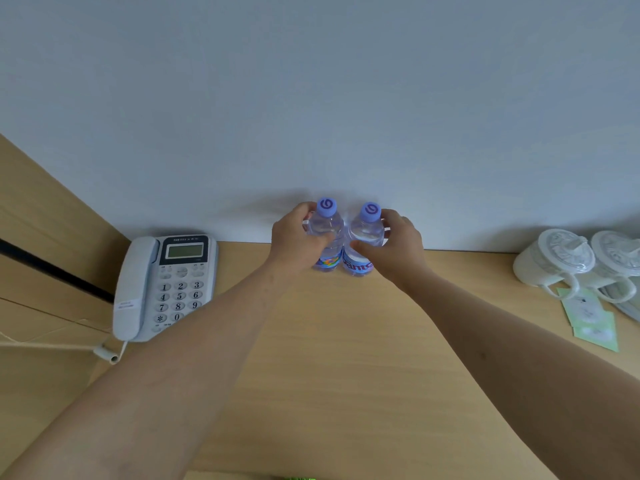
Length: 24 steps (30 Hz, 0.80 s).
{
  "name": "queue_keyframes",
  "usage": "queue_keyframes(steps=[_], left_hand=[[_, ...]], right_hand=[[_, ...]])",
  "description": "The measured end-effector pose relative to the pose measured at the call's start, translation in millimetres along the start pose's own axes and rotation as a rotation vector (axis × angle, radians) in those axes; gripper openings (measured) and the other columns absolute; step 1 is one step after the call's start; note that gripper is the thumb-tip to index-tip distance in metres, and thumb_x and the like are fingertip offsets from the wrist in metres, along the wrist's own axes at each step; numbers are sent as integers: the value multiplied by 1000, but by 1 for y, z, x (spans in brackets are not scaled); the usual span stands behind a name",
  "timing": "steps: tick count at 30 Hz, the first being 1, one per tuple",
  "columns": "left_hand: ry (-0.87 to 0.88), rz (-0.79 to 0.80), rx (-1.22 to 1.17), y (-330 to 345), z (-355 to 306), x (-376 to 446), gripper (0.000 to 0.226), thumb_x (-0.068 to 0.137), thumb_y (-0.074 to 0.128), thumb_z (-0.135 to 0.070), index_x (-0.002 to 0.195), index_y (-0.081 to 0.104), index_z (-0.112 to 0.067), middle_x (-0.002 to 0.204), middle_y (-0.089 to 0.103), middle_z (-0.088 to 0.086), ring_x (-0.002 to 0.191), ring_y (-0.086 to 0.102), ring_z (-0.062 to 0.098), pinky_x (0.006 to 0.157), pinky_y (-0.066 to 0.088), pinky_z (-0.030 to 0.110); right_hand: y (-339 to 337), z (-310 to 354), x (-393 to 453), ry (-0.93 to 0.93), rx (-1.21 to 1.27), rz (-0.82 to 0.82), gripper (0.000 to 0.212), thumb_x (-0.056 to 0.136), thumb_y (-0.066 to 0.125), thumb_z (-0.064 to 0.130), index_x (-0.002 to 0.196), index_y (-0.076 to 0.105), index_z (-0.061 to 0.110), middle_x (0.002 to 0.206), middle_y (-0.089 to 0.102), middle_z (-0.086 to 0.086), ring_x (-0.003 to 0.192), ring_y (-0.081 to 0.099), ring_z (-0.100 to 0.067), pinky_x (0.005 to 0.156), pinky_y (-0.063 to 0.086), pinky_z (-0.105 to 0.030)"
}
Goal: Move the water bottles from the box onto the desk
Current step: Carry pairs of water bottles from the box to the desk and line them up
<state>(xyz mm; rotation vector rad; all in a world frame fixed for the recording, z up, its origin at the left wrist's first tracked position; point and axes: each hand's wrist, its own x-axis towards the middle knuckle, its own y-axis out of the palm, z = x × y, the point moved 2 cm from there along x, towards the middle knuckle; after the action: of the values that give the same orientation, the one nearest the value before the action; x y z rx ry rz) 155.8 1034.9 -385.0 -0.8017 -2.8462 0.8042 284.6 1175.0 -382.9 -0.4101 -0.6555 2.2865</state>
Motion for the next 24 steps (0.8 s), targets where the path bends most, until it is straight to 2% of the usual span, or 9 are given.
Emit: queue_keyframes(steps=[6, 9, 13, 16, 19, 22, 24], left_hand=[[25, -74, 84, 5, 0, 0, 55, 67, 90, -41, 109, 59, -22, 109, 66, 1, 93, 65, 23, 82, 54, 37], [11, -74, 118, 4, -3, 4, 58, 66, 90, -47, 107, 58, -22, 106, 66, 0, 92, 63, 22, 79, 52, 35], [-27, -81, 151, 6, -6, 8, 60, 64, 87, -57, 101, 56, -21, 100, 65, 0, 89, 61, 18, 71, 45, 30], [-28, -42, 148, 7, -3, 8, 65, 64, 89, -54, 108, 56, -20, 105, 63, 1, 92, 61, 18, 73, 43, 28], [21, 14, 115, 6, -1, 7, 63, 67, 90, -40, 121, 62, -23, 111, 64, -2, 99, 62, 18, 82, 47, 27], [48, -23, 88, 6, -4, 7, 46, 68, 90, -34, 108, 70, -24, 100, 69, -11, 92, 65, 14, 76, 48, 22], [40, -45, 97, 8, -6, 9, 43, 65, 91, -36, 97, 67, -22, 96, 69, -8, 87, 65, 16, 72, 48, 24]], right_hand=[[-5, 0, 6, -18, 6, 6, 47, 78, 80, 22, 122, 63, 23, 112, 68, 2, 105, 64, -21, 88, 56, -42], [-9, -1, 10, -20, 17, 43, 52, 80, 79, 16, 128, 59, 23, 115, 68, 2, 103, 65, -21, 87, 57, -40], [-8, -3, 11, 5, -33, 2, 56, 77, 83, 24, 119, 47, 17, 117, 59, 0, 103, 61, -24, 71, 50, -29], [-10, -3, 11, -9, -56, -43, 57, 69, 88, 36, 109, 48, 25, 115, 55, -1, 96, 59, -19, 73, 43, -27], [-11, -1, 14, -21, -78, -45, 55, 70, 88, 33, 110, 53, 20, 111, 62, -5, 95, 60, -23, 78, 49, -34], [-13, 1, 15, -22, -54, -30, 53, 73, 86, 24, 116, 58, 15, 113, 65, -7, 99, 63, -25, 88, 53, -41], [-18, 1, 14, -25, -28, -8, 51, 74, 84, 17, 119, 60, 14, 115, 66, -6, 101, 64, -25, 89, 54, -41]])
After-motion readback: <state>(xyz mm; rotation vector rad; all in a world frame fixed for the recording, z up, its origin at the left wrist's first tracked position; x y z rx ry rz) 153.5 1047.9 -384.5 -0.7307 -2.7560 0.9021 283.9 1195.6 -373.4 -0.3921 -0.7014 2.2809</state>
